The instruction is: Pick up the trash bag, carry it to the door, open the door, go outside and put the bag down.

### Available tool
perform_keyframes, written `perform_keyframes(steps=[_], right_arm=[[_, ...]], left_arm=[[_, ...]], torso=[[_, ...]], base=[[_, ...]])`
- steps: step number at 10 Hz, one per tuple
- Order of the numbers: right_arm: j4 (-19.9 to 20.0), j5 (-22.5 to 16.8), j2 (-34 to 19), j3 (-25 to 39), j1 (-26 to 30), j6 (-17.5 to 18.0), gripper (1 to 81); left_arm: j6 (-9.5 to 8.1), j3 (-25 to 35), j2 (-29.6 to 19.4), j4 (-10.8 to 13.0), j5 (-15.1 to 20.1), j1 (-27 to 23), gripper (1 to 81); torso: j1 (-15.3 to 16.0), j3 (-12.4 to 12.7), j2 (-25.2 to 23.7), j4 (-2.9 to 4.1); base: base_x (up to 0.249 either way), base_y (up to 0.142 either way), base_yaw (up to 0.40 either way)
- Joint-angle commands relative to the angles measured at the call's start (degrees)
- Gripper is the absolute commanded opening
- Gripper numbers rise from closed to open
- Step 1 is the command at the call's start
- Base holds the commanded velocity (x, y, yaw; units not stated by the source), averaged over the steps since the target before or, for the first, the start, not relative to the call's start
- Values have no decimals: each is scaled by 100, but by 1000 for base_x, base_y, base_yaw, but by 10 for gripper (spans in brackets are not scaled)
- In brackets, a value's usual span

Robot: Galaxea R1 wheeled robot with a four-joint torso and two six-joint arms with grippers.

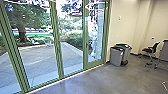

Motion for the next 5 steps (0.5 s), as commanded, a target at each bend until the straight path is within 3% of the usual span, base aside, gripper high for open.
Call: perform_keyframes(steps=[1, 5], right_arm=[[-49, -327, 17, 15, 308, -7, 811], [-75, -327, 25, 15, 308, -7, 811]], left_arm=[[28, 12, 12, 50, 304, -389, 10], [28, -5, 20, 50, 304, -380, 10]], torso=[[1, 0, 0, 0], [1, 0, 0, 0]], base=[[132, -75, 0], [132, -75, 0]])
